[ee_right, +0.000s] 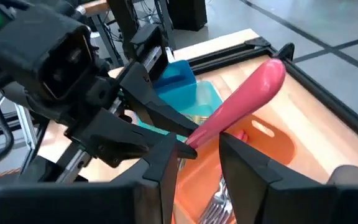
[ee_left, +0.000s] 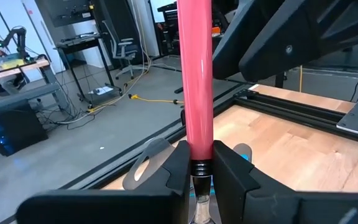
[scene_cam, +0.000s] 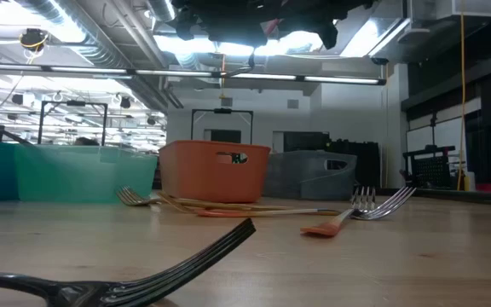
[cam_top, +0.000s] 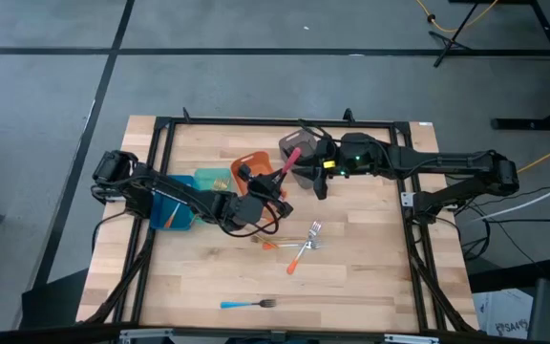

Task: Sort silverware by color (type)
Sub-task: Put the pink fork into the orange bin

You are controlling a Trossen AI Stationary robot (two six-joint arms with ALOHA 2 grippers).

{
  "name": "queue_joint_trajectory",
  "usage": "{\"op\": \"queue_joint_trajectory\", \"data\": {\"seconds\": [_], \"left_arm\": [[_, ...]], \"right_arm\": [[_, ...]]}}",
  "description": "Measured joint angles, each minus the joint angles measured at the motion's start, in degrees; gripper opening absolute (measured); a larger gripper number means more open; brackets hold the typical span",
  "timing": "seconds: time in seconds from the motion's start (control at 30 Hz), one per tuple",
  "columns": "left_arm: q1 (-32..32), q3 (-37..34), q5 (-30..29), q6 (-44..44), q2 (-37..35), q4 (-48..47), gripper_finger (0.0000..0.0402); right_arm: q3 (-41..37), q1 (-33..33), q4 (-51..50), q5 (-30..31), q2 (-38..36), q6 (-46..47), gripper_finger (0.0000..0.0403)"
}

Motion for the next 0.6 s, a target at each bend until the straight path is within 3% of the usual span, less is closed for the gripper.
{"op": "queue_joint_trajectory", "data": {"seconds": [0.23, 0.6], "left_arm": [[-0.01, 0.0, -0.54, 0.09, 0.0, -0.01, 0.0039], [-0.02, 0.02, -0.29, 0.02, 0.0, 1.02, 0.0039]], "right_arm": [[-0.01, 0.0, -3.82, -0.01, 0.0, 3.05, 0.0115], [0.01, 0.0, 1.09, 0.0, 0.97, 3.05, 0.0115]]}}
